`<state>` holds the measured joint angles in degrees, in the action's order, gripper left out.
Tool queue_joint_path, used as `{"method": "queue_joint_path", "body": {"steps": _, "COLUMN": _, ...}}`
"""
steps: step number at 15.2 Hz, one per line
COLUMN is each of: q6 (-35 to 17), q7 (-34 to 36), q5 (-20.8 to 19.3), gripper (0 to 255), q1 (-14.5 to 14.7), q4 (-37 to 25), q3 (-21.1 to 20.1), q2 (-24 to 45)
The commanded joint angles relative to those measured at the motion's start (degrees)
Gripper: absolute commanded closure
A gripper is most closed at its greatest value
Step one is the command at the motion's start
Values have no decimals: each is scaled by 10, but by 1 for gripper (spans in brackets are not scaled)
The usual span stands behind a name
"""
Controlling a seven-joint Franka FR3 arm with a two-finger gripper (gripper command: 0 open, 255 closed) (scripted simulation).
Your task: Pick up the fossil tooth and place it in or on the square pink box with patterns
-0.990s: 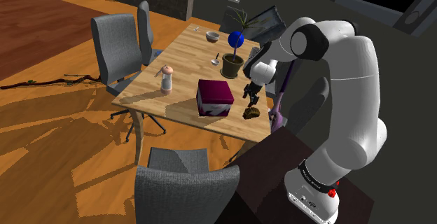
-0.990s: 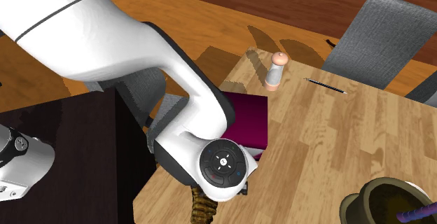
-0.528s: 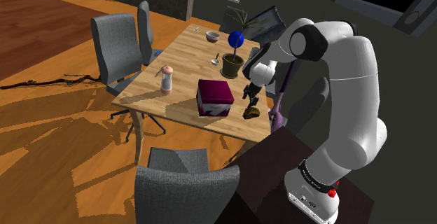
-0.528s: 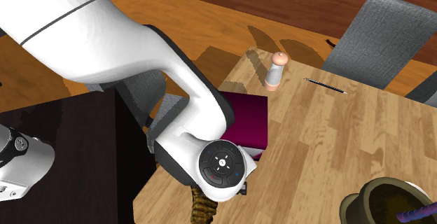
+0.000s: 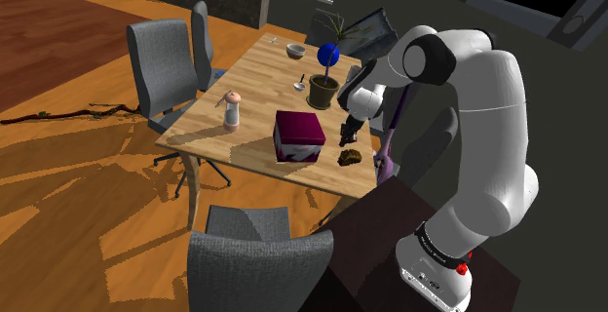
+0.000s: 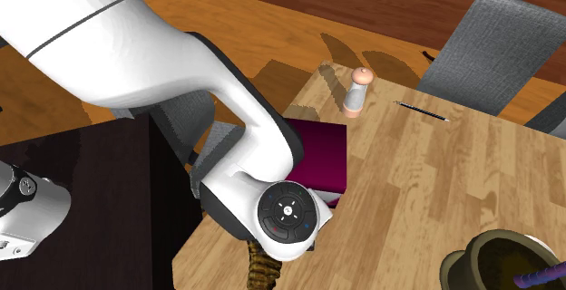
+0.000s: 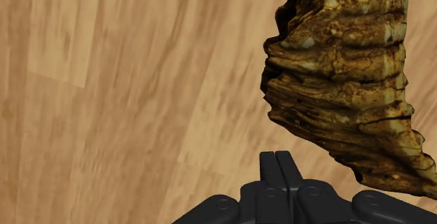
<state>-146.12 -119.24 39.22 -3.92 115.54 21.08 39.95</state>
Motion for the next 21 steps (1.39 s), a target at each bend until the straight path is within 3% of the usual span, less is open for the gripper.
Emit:
{"method": "queue_joint_path", "body": {"steps": 1, "q6": 0, "q7": 0, "q5": 0, "gripper": 255, "q1": 0, "q4": 0, "q3": 0, "q2": 0}}
{"method": "queue_joint_path", "body": {"steps": 3, "q6": 0, "q7": 0, "q5": 0, "gripper": 255, "q1": 0, "q4": 0, "q3": 0, "q2": 0}}
{"method": "queue_joint_path", "body": {"steps": 4, "q6": 0, "q7": 0, "q5": 0, "gripper": 0, "q1": 0, "q4": 0, "q3": 0, "q2": 0}}
{"method": "queue_joint_path", "body": {"steps": 9, "q6": -69, "q7": -478, "q5": -13, "gripper": 0, "q1": -141, "q4": 122, "q3": -118, "q2": -81}}
{"method": "queue_joint_path", "body": {"steps": 21, "q6": -106, "q7": -502, "q5": 18, "gripper": 0, "q1": -157, "q4": 98, "q3": -150, "q2": -22}}
